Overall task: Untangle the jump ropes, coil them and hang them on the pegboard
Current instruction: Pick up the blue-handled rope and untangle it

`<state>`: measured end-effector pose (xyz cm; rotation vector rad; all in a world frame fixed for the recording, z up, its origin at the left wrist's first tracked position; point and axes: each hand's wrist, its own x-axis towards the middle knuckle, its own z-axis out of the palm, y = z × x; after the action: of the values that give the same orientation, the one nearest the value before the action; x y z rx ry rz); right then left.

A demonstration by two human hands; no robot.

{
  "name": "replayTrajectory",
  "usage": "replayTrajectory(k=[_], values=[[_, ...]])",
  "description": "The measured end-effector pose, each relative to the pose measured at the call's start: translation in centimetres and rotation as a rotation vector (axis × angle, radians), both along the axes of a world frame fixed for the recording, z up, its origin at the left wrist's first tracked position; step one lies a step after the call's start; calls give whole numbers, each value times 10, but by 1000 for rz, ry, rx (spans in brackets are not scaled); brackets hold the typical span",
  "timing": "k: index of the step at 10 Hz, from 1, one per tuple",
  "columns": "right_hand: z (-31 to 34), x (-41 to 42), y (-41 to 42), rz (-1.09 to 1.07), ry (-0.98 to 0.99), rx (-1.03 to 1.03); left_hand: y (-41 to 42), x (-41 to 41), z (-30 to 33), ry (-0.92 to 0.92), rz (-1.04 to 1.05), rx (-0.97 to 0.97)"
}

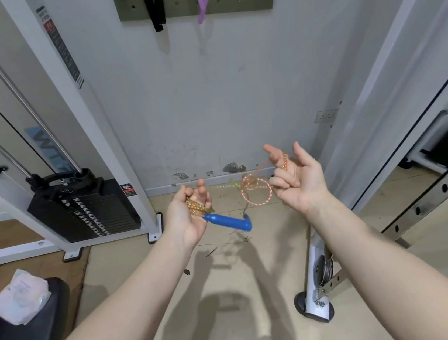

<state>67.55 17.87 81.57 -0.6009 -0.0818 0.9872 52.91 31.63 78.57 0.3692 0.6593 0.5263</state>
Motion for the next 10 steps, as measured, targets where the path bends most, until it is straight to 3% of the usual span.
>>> replayTrajectory(k=[1, 2, 3, 4, 5, 6, 7, 8, 9, 10], values=[[-4, 5, 3, -138, 102, -20, -1, -2, 6, -85, -24, -29], [-4, 11, 11, -323, -93, -273, 2, -8, 14, 10, -120, 86], [-14, 15, 5, 47, -1249, -1031, 14, -14, 14, 123, -64, 149], [-22, 28, -15, 506, -1864, -1406, 37, -26, 11, 243, 92, 166], [-25, 37, -37, 588, -1406, -1060, 65, -45, 3, 437, 211, 266], [-23, 37, -50, 339, -616, -514, 82, -63, -11, 560, 282, 291], [-20, 37, -43, 256, -375, -251, 82, -69, -20, 631, 228, 296], [-22, 33, -27, 453, -929, -752, 69, -62, -19, 658, -7, 404], [-28, 22, -10, 711, -1639, -1615, 48, -47, -3, 725, -232, 678], [-33, 8, 0, 636, -1650, -1274, 23, -35, 24, 598, -388, 750]])
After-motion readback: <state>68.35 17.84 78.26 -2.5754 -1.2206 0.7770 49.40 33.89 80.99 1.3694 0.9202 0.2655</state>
